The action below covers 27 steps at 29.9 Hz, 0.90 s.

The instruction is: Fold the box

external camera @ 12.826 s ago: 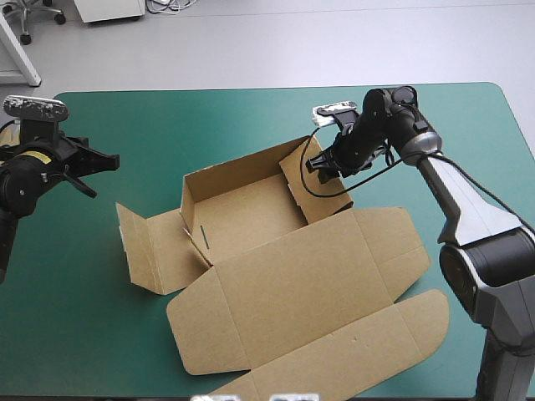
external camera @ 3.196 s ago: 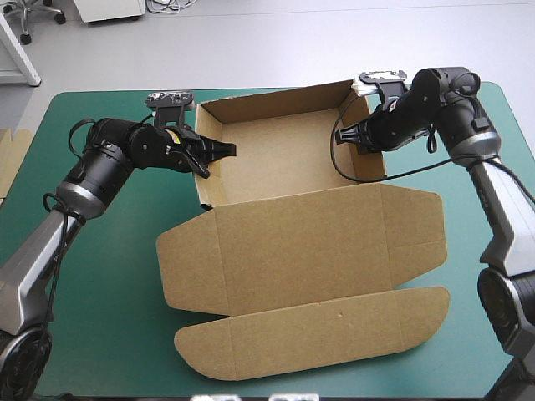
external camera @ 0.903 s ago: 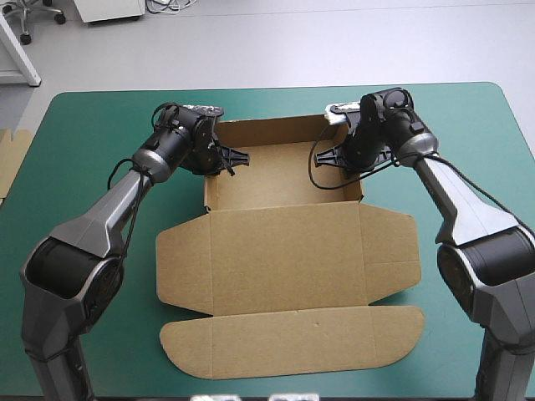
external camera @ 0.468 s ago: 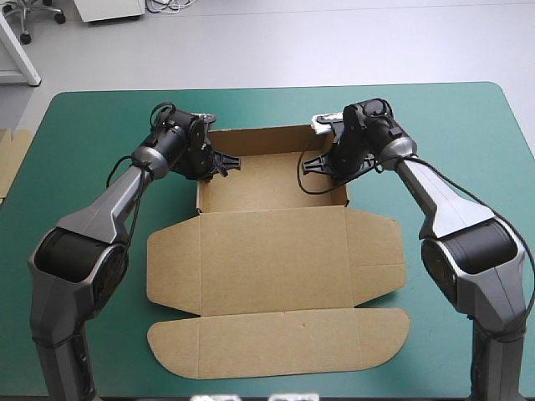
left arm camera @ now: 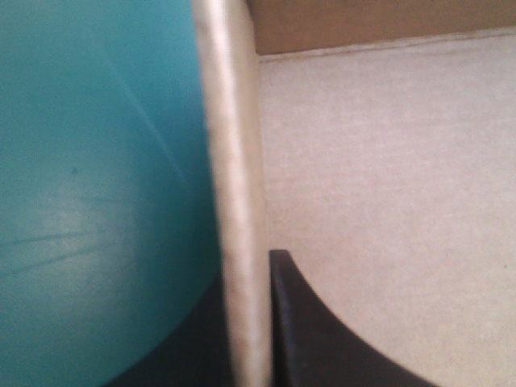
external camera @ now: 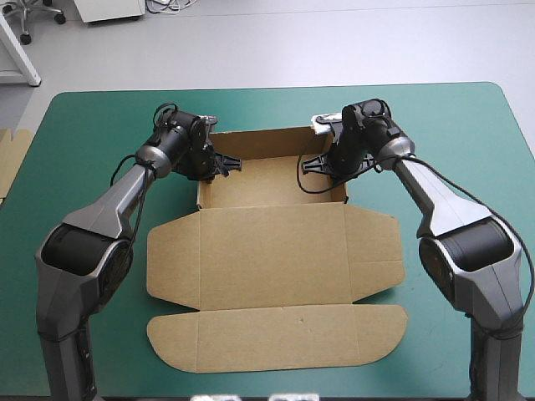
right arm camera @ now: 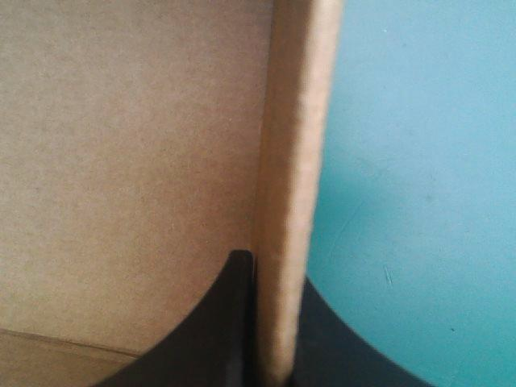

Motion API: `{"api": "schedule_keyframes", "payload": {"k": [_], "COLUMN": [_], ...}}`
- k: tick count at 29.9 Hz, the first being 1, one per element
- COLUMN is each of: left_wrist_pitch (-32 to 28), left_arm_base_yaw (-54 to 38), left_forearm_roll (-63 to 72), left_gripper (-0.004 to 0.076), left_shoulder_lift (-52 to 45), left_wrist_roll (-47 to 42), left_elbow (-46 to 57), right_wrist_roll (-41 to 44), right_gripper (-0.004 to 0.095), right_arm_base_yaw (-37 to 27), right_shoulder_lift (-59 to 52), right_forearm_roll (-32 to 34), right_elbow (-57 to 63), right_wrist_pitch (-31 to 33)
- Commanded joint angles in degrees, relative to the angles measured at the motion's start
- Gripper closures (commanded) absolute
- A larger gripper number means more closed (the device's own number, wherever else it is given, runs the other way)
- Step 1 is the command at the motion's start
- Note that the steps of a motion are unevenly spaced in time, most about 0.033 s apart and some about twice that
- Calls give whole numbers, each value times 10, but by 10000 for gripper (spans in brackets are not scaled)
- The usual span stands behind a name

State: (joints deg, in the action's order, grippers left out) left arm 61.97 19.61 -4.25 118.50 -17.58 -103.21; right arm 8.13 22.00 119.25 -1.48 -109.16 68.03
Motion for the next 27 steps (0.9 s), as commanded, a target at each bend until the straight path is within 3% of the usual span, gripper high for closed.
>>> {"api": "schedule_keyframes", "payload": {"k": [1, 16, 20, 27], "left_wrist_pitch": [-4, -6, -12, -21], "left_arm_base_yaw": [-2, -2, -2, -2], "left_forearm_roll": [-19, -15, -15, -9], "left_gripper": [734, 730, 653, 379], "left_shoulder_lift": [-14, -14, -15, -16], "left_wrist_roll": [17, 30, 43, 43], "left_elbow": [-7, -7, -7, -7], "right_wrist_roll": [-26, -40, -50, -58], "right_gripper": [907, 891, 773, 388], "right_arm_base_yaw": [-2, -2, -2, -2], "right_shoulder_lift": [-14, -10, -10, -10], "right_forearm_roll": [26, 15, 15, 15], "right_elbow": [-8, -8, -8, -35], "right_wrist_pitch": [33, 27, 29, 32]}}
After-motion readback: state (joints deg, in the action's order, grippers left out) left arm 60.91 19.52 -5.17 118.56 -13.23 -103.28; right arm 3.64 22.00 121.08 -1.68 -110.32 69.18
